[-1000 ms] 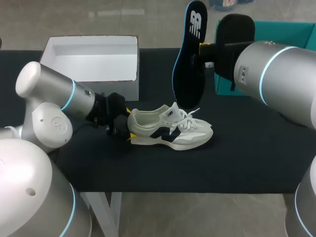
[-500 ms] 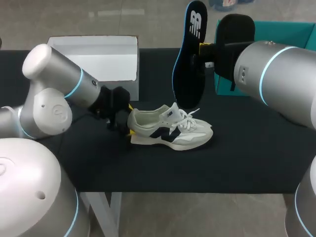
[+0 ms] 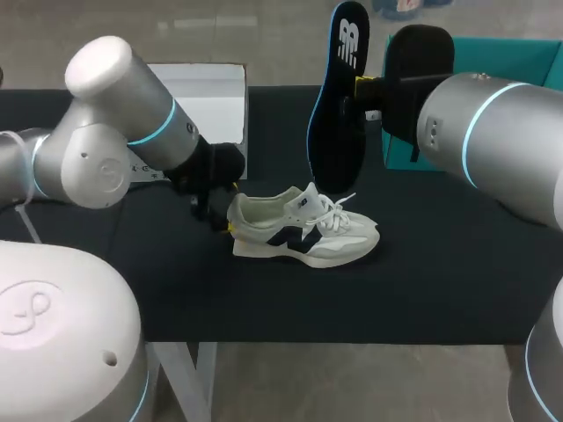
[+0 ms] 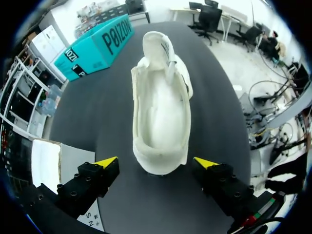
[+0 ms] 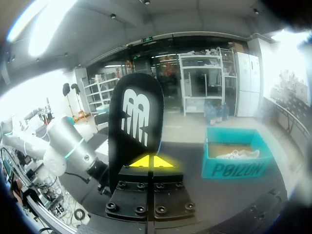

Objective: Take the shoe out of the shoebox, open the shoe tongue, remove and reinsert the insole, then place the shoe into the shoebox

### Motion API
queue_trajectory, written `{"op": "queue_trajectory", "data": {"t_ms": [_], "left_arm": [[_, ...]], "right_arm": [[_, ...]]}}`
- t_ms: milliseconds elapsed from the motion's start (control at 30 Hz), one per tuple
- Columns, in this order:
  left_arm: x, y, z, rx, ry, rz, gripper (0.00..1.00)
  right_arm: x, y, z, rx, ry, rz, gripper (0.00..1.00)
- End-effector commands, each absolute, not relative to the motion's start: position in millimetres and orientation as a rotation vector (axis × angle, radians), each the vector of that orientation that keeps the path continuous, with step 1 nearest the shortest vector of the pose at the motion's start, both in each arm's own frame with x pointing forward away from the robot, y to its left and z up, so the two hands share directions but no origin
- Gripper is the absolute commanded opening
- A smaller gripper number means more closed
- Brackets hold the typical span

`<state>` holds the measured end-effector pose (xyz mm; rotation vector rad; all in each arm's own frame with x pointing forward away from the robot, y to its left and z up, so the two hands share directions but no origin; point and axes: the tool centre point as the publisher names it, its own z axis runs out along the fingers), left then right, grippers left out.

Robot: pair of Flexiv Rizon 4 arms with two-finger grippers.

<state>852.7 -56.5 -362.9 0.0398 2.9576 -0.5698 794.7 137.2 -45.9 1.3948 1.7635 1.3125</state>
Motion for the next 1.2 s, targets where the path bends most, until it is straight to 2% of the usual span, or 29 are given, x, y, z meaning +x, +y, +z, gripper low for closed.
{"op": "queue_trajectory", "data": {"t_ms": [33, 467, 1200], "left_arm": [[853, -59, -353, 0.036, 2.999, -0.368, 1.0], [844, -68, -339, 0.112, 3.028, -0.17, 1.0], [836, -69, -327, 0.124, 3.018, -0.183, 1.0]], "right_arm": [[795, 137, -47, 1.395, 1.765, 1.313, 0.0], [795, 137, -47, 1.395, 1.765, 1.313, 0.0], [795, 137, -47, 1.395, 1.765, 1.313, 0.0]]}}
